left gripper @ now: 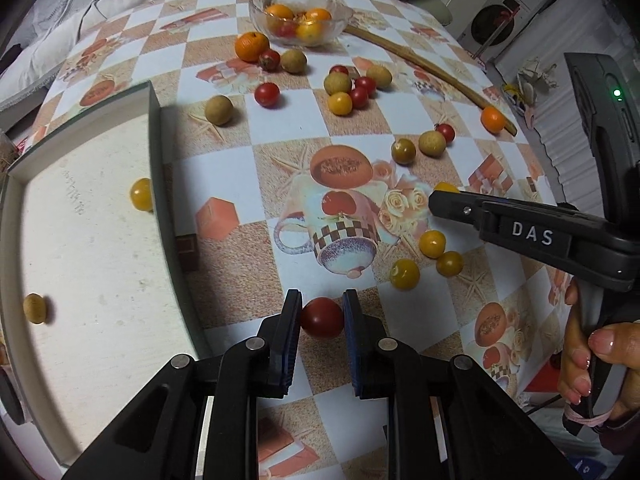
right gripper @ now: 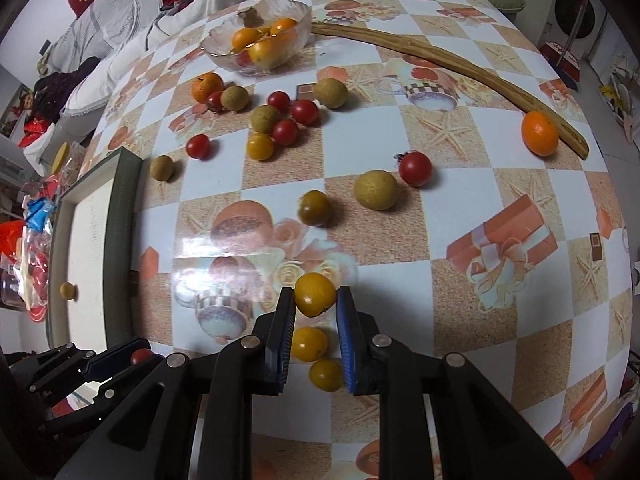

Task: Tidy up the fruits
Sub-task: 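Carry both tomatoes over the white tray and open both tools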

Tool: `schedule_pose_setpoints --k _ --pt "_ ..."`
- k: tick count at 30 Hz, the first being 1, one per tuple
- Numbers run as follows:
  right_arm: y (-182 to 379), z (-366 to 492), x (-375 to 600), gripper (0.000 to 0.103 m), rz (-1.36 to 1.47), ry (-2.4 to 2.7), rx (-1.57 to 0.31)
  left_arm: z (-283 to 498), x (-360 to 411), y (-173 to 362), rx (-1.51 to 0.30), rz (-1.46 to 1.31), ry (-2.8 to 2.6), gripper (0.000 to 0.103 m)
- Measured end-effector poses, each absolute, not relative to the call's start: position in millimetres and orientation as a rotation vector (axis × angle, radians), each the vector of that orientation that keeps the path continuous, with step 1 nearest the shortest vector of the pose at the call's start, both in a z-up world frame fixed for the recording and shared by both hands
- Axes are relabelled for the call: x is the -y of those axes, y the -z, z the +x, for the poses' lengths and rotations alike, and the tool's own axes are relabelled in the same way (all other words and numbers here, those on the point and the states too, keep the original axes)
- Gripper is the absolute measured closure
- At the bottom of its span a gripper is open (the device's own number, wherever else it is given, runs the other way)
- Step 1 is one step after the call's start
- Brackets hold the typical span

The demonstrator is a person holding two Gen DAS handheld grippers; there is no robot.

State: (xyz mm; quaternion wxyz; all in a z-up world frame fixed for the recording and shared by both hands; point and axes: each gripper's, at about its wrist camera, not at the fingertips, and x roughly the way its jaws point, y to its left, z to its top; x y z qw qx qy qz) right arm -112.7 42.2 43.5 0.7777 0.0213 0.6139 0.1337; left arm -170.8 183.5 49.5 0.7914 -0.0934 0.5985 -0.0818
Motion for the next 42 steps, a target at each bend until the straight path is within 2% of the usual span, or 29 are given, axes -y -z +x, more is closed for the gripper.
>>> schedule_pose_setpoints --k 20,32,42 --pt "-61.2 -122.4 -145.4 0.08 -0.047 -0.466 -1.314 -209.4 -280.2 -65.1 -1.236 -0.294 -0.002 0.081" --pt "-62.2 -136.2 -227.3 0.08 -0.126 -0.607 -1.324 -241.5 -349.6 -44.2 -1.259 -0.348 -0.164 0.081" --pt "-32.0 -145.5 -272.3 0.08 -0.219 -0.654 -1.379 -254.1 -368.4 -19.6 -1.307 -0.31 -0.229 0.081"
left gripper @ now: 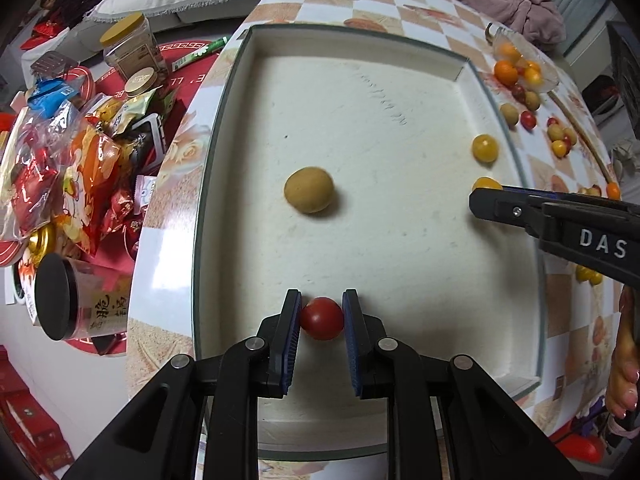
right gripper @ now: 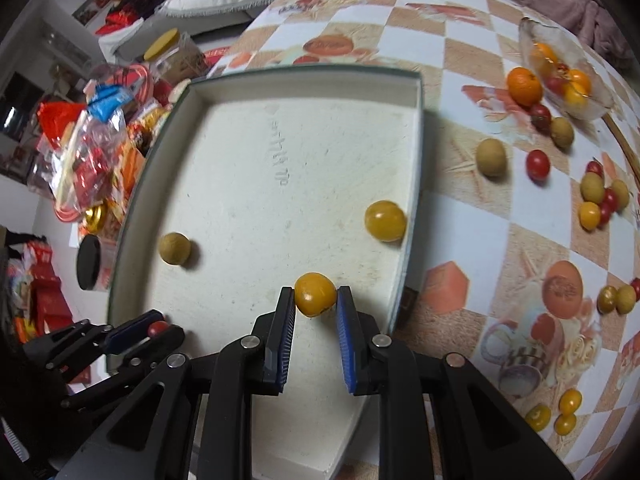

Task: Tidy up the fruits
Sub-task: 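Carry both tomatoes over the white tray and open both tools, then move both open tools back over the fruits on the table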

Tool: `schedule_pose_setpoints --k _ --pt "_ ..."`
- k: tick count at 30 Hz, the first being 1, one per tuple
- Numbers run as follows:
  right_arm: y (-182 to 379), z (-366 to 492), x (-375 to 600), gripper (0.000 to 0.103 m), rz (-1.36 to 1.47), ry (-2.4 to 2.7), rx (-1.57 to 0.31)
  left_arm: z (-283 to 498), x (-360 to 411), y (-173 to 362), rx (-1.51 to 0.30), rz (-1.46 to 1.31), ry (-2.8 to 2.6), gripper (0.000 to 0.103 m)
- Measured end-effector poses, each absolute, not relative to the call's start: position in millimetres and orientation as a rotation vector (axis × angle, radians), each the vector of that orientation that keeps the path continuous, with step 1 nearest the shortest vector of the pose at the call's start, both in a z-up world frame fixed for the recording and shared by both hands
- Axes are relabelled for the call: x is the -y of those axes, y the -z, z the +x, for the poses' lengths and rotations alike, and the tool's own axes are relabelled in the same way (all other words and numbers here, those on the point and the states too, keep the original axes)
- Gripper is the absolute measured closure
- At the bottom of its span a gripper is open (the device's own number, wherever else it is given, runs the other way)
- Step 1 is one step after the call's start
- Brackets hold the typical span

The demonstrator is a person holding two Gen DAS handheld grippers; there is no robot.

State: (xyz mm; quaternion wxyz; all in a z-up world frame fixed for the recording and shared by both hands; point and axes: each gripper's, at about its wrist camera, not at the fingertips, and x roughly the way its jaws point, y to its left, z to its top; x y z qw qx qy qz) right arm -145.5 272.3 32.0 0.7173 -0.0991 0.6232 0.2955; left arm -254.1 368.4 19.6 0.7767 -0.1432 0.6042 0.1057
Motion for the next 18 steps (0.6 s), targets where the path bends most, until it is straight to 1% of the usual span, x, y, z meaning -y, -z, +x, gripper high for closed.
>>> schedule_pose_setpoints --k 8,9,10,11,12,13,16,18 --pt "-24.5 -149.2 -283.8 0.078 -0.288 -0.655 -1.38 -254.1 -359.2 -18.3 -1.306 -0.205 -0.229 0.079" --pt "-24.5 -148.5 -284.8 0.076 -0.286 -0.659 -1.383 -254.2 -359.6 -18.4 -1.307 -0.202 -0.233 0.074" --pt "-24.6 -148.0 -284.9 0.074 -0.281 -0.663 -1.386 -254.1 -360.4 -18.2 -1.308 -0.199 -0.241 0.067" --pt "-24.9 -147.7 -285.6 0.068 -0.276 -0.668 -1.388 -254.0 -361.8 -17.7 -1.311 -0.202 -0.242 0.039" --pt "-25.1 -147.2 -286.3 0.057 -0.277 -0.67 -1.386 -255.2 -363.3 -19.3 -1.297 -0.207 -0.254 0.03" --pt "-25.4 -147.2 -286.4 0.052 -0.279 -0.666 -1.384 -256.1 -363.6 -21.0 -1.284 -0.203 -0.261 0.03" --pt "-27.8 -146.5 -284.8 0.049 -0.26 -0.673 -1.381 -255.1 -361.2 -20.2 -1.294 -0.185 -0.248 0.03" --pt "-30.7 -144.7 -283.7 0.041 -0.236 -0.685 -1.382 -254.5 -359.2 -18.1 -1.308 -0.179 -0.242 0.03"
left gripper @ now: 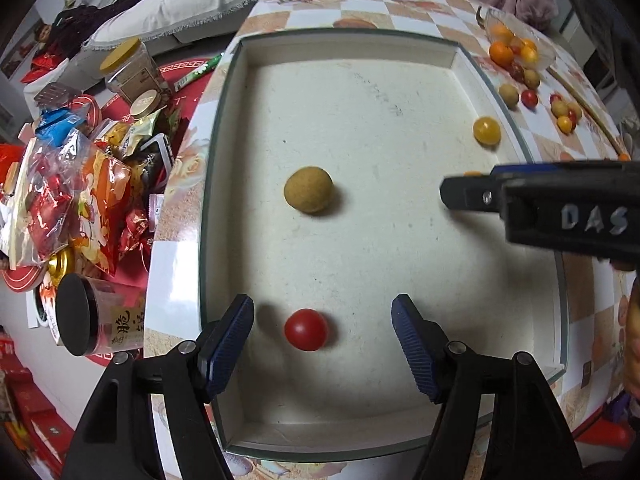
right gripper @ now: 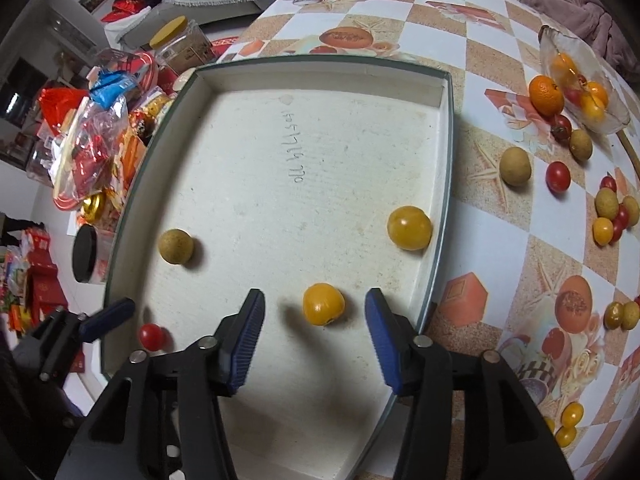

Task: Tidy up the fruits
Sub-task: 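Move both open tools back over the fruits on the table, then grasp a yellow cherry tomato with the left tool while the right tool grasps a brown fruit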

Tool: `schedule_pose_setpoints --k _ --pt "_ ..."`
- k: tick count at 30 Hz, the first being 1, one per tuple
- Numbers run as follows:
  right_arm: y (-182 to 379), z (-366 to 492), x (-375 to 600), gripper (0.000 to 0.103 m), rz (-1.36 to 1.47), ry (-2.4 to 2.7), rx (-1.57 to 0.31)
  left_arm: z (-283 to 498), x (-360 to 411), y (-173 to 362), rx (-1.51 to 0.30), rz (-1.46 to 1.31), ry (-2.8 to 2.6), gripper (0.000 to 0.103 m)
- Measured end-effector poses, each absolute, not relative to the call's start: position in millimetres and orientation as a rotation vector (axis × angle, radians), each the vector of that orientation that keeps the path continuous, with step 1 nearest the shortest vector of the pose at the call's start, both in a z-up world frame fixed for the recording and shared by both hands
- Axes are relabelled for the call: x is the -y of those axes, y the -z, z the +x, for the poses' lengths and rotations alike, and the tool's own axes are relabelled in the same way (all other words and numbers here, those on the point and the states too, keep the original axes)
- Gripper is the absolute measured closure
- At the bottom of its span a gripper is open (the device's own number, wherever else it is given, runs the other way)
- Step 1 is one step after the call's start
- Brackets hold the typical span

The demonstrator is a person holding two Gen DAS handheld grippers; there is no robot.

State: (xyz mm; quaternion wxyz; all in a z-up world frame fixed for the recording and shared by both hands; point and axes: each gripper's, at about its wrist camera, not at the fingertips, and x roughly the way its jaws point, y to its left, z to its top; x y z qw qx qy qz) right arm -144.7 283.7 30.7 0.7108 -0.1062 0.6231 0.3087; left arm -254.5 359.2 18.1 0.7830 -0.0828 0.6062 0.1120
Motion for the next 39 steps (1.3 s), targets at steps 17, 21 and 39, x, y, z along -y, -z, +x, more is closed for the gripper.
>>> schedule_pose_setpoints --k 17,21,39 --pt "-54.6 -121.7 -184.7 0.013 -0.038 -0.472 -1.339 -229.7 -311.8 -39.5 -1.285 -0.092 -0.146 0.03" --pt "-47.0 -121.3 -144.1 0.013 0.0 -0.379 -1.358 -215.9 -286.4 -52.9 -1.255 -0.094 -0.087 0.03" --pt "-32.8 -110.2 -7.1 0.013 0.099 -0.151 -1.369 -184.1 -152.5 -45.0 -1.286 -0.006 0.175 0.03"
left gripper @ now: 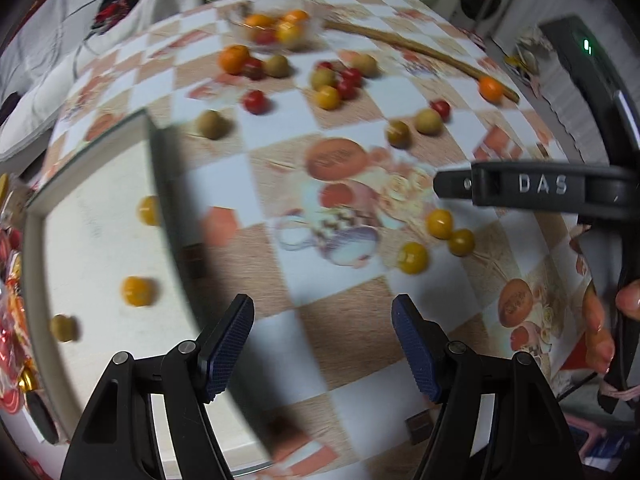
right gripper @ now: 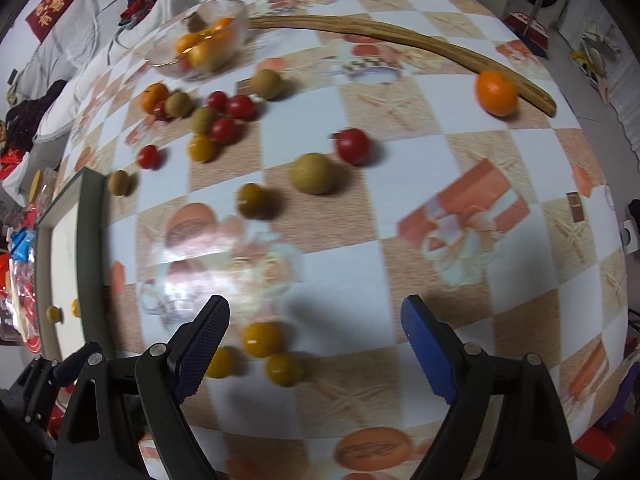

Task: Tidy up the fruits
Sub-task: 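Grasp a yellow cherry tomato with the left tool while the right tool grasps a brown fruit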

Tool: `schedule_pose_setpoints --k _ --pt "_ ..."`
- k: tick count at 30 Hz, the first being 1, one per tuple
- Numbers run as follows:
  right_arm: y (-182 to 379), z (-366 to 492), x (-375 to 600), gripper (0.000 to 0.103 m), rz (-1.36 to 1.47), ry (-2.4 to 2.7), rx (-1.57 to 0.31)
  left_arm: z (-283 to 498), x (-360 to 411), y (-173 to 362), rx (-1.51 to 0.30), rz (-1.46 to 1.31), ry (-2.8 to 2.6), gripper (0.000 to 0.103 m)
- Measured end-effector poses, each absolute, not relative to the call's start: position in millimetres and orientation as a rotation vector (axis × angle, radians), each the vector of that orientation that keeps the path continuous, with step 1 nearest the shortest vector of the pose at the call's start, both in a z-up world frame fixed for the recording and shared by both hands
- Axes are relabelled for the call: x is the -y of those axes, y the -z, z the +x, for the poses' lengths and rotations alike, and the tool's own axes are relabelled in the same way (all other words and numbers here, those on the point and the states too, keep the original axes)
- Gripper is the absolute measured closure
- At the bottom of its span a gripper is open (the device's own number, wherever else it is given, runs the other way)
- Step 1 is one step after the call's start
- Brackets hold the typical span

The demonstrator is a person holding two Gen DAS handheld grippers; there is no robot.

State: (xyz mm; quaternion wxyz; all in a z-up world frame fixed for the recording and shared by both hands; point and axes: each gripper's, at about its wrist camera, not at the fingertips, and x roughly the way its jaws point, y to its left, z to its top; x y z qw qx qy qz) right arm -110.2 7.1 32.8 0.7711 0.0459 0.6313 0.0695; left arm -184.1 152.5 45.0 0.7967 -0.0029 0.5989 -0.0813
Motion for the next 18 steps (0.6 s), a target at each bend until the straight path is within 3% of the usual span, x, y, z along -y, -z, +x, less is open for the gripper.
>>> schedule_pose_setpoints --k 7,11,18 --pt "-26.7 -98.9 5.1 0.015 0.076 -0.163 -1.361 -176.2 -123.2 -31.9 -1.289 0.012 0.215 0.03" --pt "-20.4 -89.0 5.3 0.026 0.062 -0.186 -1.362 -168.5 -113.3 -24.7 -1.287 0.025 0.211 0.03" --pt "-19.7 -67.1 -6.1 0.028 0.027 -0.229 -1.32 -158.4 -99.1 -18.1 -1.267 0.044 0.206 0.03"
